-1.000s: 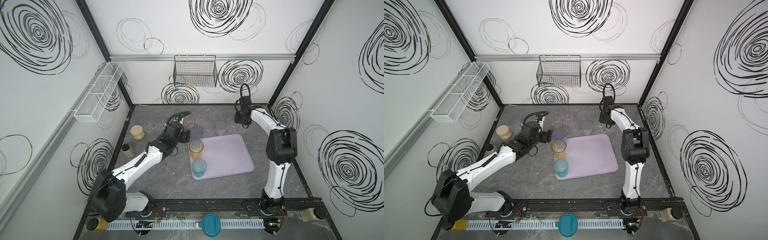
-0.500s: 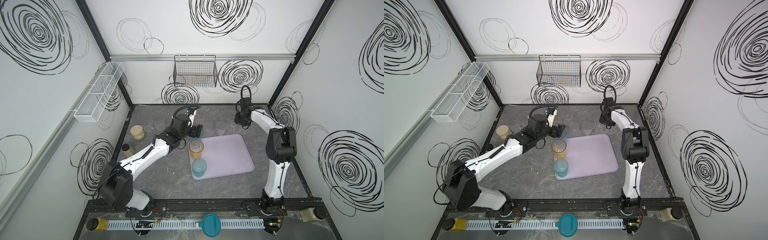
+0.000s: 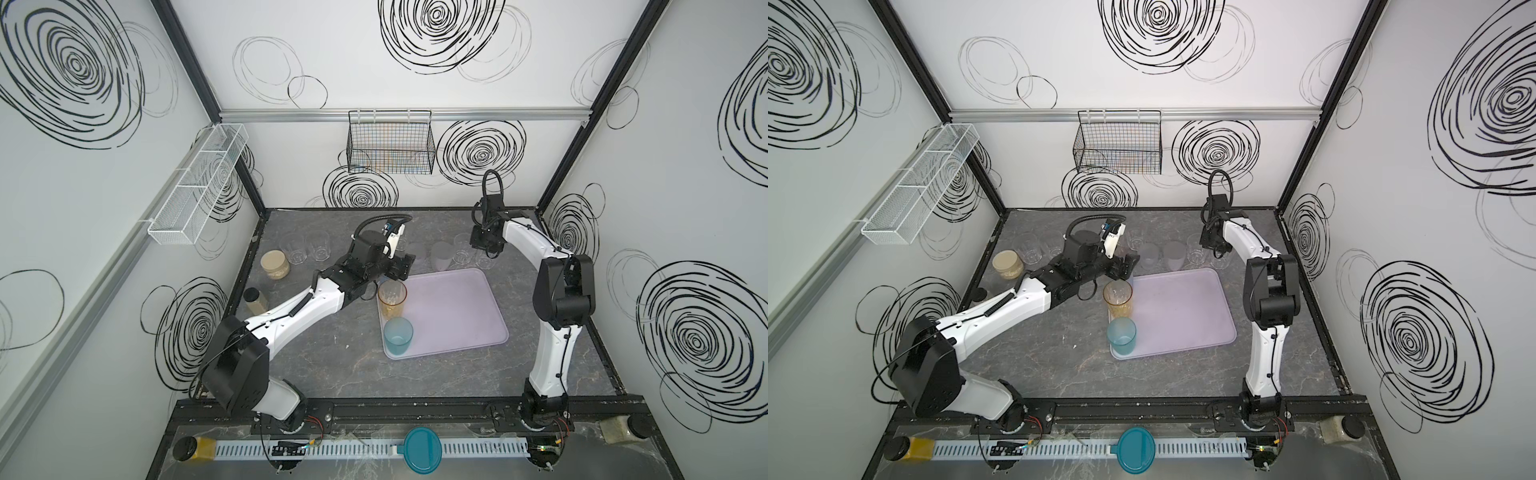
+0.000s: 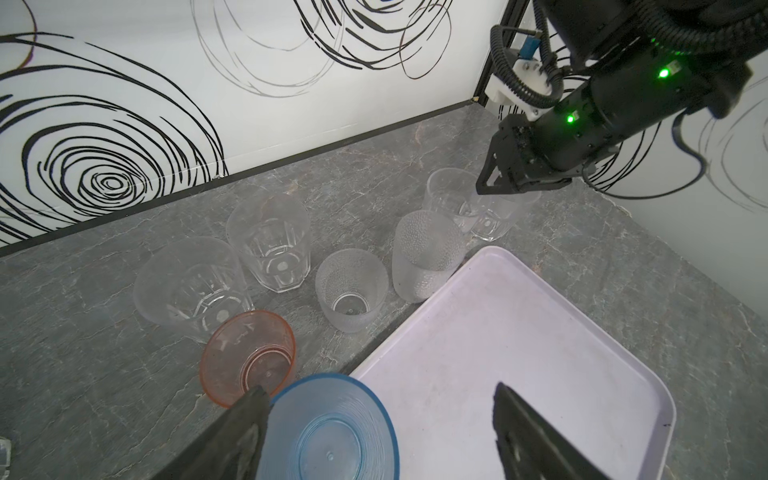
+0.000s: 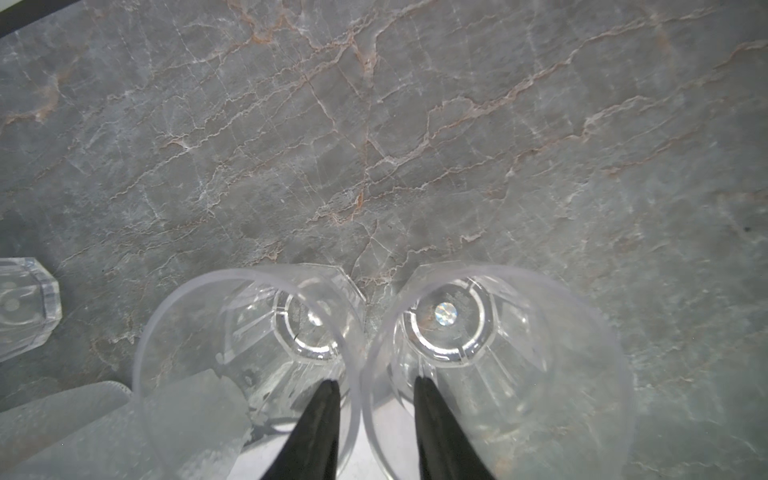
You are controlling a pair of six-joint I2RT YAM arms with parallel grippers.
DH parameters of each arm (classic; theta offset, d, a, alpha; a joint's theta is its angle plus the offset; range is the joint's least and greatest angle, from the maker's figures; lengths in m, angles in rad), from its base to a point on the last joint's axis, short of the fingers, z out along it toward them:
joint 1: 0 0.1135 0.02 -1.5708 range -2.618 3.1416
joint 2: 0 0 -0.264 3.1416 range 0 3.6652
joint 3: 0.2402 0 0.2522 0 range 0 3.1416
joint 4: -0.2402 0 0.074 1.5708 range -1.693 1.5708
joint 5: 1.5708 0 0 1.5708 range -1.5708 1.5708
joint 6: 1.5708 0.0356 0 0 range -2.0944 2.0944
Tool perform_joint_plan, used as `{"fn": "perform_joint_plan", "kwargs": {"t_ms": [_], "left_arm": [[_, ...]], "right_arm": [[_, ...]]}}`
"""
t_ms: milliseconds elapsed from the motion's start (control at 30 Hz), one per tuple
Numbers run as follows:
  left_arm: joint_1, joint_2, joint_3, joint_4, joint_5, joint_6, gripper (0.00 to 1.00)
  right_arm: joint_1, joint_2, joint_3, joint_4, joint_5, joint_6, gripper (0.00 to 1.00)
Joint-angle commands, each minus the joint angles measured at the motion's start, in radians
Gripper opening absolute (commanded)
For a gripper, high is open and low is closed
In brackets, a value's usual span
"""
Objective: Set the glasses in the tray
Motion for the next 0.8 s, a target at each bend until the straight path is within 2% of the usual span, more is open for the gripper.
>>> {"fn": "perform_joint_plan", "kwargs": {"t_ms": [0, 133, 300, 467, 633, 767], "left_arm": [[-0.007, -0.027, 0.031, 0.027, -0.007, 0.034, 0.87], [-0.067, 0.002, 0.072, -0.009, -0.046, 0.076, 0.87], [-0.128, 0.052, 0.107, -0.035, -0.071, 0.095, 0.87], [-0.158, 0.079, 0.106, -0.022, -0.072, 0.093, 0.88], [-0.166, 0.078, 0.089, -0.023, -0.087, 0.096, 0.88], [-0.165, 0.073, 0.078, -0.02, -0.097, 0.103, 0.88]], "right_arm": [[-0.059, -0.119, -0.04, -0.031, 0.003, -0.001, 0.38], [-0.127, -0.177, -0.138, 0.007, 0.004, 0.008, 0.45], [-0.174, -0.143, -0.16, 0.027, -0.062, 0.022, 0.45], [-0.178, -0.087, -0.171, 0.072, -0.104, 0.038, 0.41], [-0.174, -0.081, -0.199, 0.107, -0.093, 0.045, 0.38], [-0.176, -0.069, -0.221, 0.114, -0.087, 0.048, 0.26]]}}
